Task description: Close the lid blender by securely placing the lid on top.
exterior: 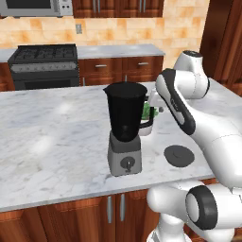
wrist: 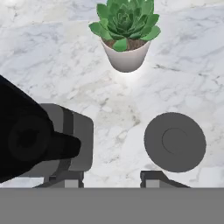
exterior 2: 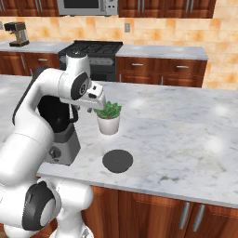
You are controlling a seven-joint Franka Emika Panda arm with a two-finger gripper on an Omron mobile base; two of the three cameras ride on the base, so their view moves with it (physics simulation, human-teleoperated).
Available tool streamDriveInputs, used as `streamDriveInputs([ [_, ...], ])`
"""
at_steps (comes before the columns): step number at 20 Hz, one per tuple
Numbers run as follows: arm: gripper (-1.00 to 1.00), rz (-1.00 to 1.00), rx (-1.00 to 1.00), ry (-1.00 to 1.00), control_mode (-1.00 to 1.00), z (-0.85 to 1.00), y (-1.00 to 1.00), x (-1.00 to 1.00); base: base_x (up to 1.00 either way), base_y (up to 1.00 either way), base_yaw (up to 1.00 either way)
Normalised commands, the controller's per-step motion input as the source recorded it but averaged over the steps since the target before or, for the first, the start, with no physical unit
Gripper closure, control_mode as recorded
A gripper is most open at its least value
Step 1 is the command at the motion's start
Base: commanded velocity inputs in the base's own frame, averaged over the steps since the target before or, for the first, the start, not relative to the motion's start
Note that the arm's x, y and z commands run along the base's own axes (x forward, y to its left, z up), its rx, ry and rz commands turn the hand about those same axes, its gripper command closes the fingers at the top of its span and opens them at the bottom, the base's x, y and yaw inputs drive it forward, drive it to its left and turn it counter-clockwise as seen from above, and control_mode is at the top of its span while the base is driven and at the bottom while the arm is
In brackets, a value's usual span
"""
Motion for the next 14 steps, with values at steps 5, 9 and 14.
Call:
streamDriveInputs([
  [5,-1.0,-0.01,0.01,-0.03,-1.0,-0.1,-0.02,-0.24,0.0,0.0,0.0],
  [9,-1.0,-0.08,0.0,0.0,-1.0,-0.55,-0.28,-0.38,0.0,0.0,0.0],
  [14,-1.0,-0.06,0.0,0.0,-1.0,-0.29,-0.05,-0.07,0.0,0.0,0.0],
])
